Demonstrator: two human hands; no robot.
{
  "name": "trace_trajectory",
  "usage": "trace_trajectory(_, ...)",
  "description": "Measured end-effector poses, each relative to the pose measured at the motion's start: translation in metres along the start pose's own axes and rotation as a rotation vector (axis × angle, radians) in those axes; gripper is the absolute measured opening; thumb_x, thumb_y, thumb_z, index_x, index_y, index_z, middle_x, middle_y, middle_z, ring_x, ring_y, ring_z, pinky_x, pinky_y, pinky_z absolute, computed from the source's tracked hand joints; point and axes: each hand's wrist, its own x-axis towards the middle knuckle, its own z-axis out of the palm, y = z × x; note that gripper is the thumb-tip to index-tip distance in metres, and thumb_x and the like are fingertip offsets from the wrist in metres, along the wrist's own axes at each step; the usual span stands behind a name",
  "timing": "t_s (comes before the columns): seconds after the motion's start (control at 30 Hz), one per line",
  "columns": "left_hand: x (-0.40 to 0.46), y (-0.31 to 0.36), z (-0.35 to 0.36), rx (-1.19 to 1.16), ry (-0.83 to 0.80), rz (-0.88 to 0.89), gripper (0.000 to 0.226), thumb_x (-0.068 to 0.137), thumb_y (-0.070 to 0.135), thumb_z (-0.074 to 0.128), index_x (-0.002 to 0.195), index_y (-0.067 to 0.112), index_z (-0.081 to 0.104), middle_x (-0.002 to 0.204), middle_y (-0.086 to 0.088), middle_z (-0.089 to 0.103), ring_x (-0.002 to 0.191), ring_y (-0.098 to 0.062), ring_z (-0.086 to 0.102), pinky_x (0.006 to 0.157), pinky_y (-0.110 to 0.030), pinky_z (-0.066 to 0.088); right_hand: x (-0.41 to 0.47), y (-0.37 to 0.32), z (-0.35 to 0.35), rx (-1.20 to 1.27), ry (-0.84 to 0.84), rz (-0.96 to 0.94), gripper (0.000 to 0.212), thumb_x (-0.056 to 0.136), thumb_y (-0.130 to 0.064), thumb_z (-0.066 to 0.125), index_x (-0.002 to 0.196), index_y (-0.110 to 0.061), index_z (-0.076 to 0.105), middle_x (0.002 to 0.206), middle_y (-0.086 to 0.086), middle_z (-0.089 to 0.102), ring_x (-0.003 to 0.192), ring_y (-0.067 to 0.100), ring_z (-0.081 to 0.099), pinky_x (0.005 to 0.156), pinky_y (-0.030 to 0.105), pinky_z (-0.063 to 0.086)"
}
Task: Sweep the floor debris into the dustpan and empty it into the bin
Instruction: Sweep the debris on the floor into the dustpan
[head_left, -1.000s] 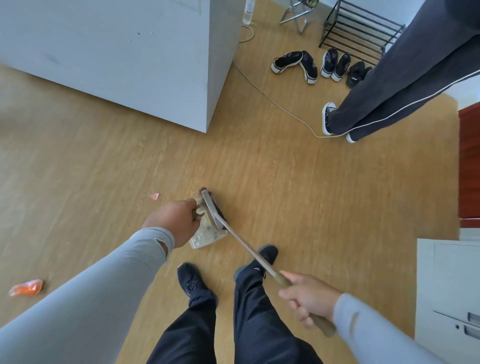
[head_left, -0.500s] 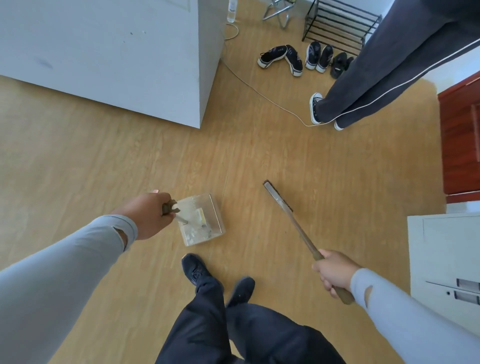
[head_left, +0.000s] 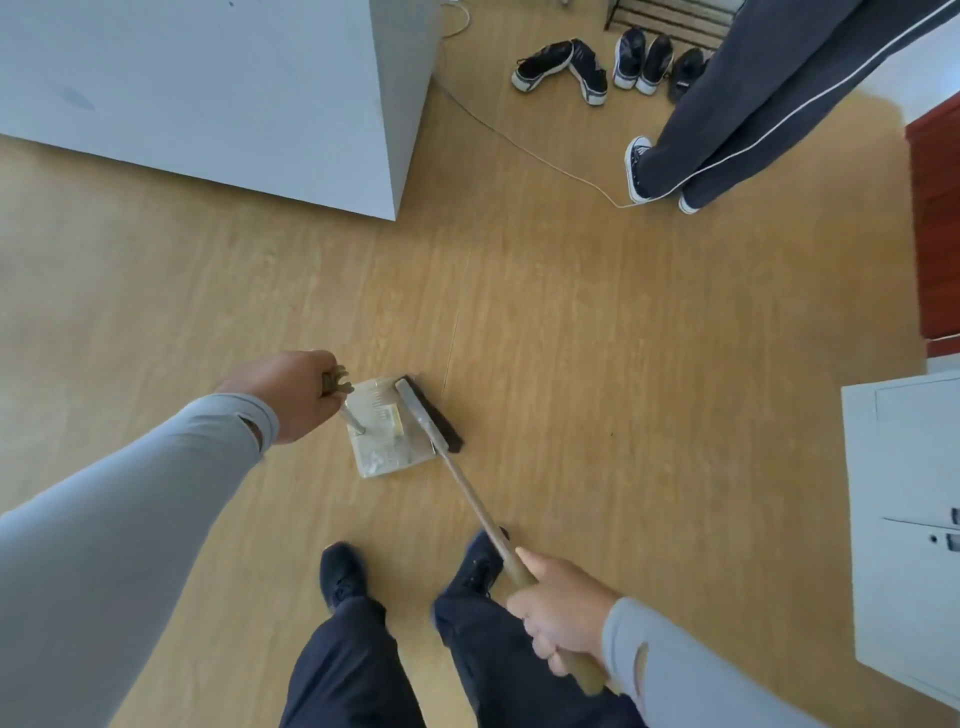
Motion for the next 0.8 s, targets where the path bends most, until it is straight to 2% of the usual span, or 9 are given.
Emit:
trace_trajectory(0.07, -0.003, -0.002, 0.001, 0.002, 0.012, 0.002, 0.016, 0.096, 0.046, 0.054, 0.101, 0.031, 0.056, 0.089, 0.009, 0.062, 0.081, -0.022, 0.064, 0.077, -0.039, 0.058, -0.012, 0.023, -0.023, 0.171, -0.06, -0.009, 0.072, 0.092, -0.011, 0.053, 0.157, -0.03, 0.03, 0.067, 0.0, 0.051, 0.044, 0.011, 0.041, 0.042, 0.025, 0.039)
trace_trajectory(0.13, -0.009, -0.009, 0.003, -0.008, 0.026, 0.005, 0.018, 0.096, 0.045, 0.055, 0.103, 0.029, 0.058, 0.088, 0.008, 0.063, 0.08, -0.022, 0.064, 0.076, -0.04, 0.059, -0.033, 0.048, -0.039, 0.306, -0.049, -0.013, 0.07, 0.096, -0.009, 0.053, 0.157, -0.034, 0.028, 0.062, 0.001, 0.048, 0.044, 0.013, 0.036, 0.039, 0.024, 0.035)
trace_trajectory(0.37, -0.064, -0.048, 0.016, -0.05, -0.05, 0.04, 0.016, 0.097, 0.045, 0.056, 0.1, 0.029, 0.059, 0.083, 0.007, 0.064, 0.071, -0.017, 0.063, 0.061, -0.031, 0.052, -0.054, 0.084, 0.006, 0.473, 0.209, 0.068, 0.068, 0.099, -0.011, 0.052, 0.157, -0.036, 0.027, 0.064, 0.006, 0.047, 0.044, 0.014, 0.037, 0.042, 0.024, 0.036)
trace_trajectory(0.53, -0.096, -0.078, 0.037, 0.028, -0.097, 0.064, 0.012, 0.097, 0.045, 0.056, 0.093, 0.034, 0.056, 0.078, 0.008, 0.065, 0.069, -0.017, 0.064, 0.064, -0.035, 0.057, -0.002, 0.068, 0.057, 0.373, 0.319, 0.146, 0.066, 0.094, -0.011, 0.045, 0.156, -0.028, 0.031, 0.069, 0.007, 0.052, 0.05, 0.019, 0.047, 0.05, 0.028, 0.046)
trace_trajectory(0.6, -0.1, -0.085, 0.052, 0.03, -0.113, 0.062, 0.012, 0.096, 0.044, 0.055, 0.096, 0.033, 0.057, 0.08, 0.008, 0.065, 0.071, -0.017, 0.065, 0.067, -0.036, 0.058, 0.015, 0.049, 0.09, 0.263, 0.291, 0.168, 0.068, 0.091, -0.009, 0.042, 0.156, -0.024, 0.028, 0.076, 0.008, 0.056, 0.056, 0.02, 0.052, 0.057, 0.03, 0.049)
trace_trajectory(0.7, -0.1, -0.093, 0.062, 0.021, -0.086, 0.065, 0.014, 0.097, 0.045, 0.054, 0.099, 0.032, 0.057, 0.083, 0.009, 0.065, 0.072, -0.015, 0.064, 0.067, -0.035, 0.058, 0.021, 0.021, 0.15, 0.239, 0.181, 0.167, 0.076, 0.091, -0.009, 0.038, 0.16, -0.029, 0.012, 0.084, 0.006, 0.058, 0.05, 0.017, 0.051, 0.049, 0.025, 0.047)
trace_trajectory(0.8, -0.098, -0.095, 0.064, 0.039, -0.055, 0.088, 0.017, 0.099, 0.047, 0.05, 0.1, 0.031, 0.056, 0.084, 0.01, 0.064, 0.072, -0.014, 0.062, 0.058, -0.03, 0.052, 0.0, 0.015, 0.174, 0.424, -0.019, 0.168, 0.075, 0.096, -0.011, 0.039, 0.162, -0.029, 0.01, 0.068, 0.001, 0.047, 0.045, 0.013, 0.043, 0.044, 0.026, 0.038)
